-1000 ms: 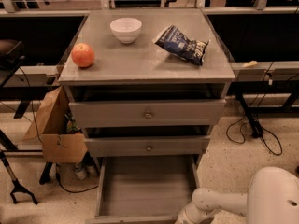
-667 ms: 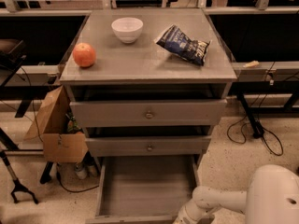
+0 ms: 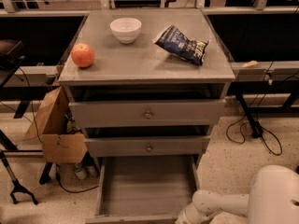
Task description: Close bottom drawer
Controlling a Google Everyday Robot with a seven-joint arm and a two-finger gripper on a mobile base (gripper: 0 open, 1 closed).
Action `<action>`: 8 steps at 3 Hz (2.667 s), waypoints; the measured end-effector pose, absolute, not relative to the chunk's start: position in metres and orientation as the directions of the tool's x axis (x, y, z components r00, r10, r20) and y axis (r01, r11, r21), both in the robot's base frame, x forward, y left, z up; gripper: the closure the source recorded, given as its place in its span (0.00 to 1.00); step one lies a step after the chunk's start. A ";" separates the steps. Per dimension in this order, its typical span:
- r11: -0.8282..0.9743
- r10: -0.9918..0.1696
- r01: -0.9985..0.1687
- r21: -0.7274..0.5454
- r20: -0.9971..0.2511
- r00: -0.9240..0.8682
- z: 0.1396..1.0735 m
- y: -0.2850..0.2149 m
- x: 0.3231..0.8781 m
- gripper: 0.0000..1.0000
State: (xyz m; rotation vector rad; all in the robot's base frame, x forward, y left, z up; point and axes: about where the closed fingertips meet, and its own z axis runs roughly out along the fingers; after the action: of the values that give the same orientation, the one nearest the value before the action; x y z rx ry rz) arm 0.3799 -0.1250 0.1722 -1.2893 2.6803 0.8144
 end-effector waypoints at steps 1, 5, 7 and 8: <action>0.511 -0.711 -0.741 0.434 -0.271 -0.649 0.173 -0.126 0.376 0.00; 0.519 -0.704 -0.761 0.390 -0.310 -0.639 0.176 -0.113 0.401 0.70; 0.526 -0.700 -0.762 0.378 -0.318 -0.640 0.174 -0.112 0.404 0.44; 0.526 -0.700 -0.762 0.378 -0.318 -0.640 0.174 -0.113 0.396 0.22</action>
Offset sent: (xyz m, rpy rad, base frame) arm 0.1660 -0.0059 0.0335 -0.0530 -0.2990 -0.1613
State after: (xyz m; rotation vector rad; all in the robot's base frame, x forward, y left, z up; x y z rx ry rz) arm 0.3955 -0.1128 0.1741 -1.2672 2.6314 0.7470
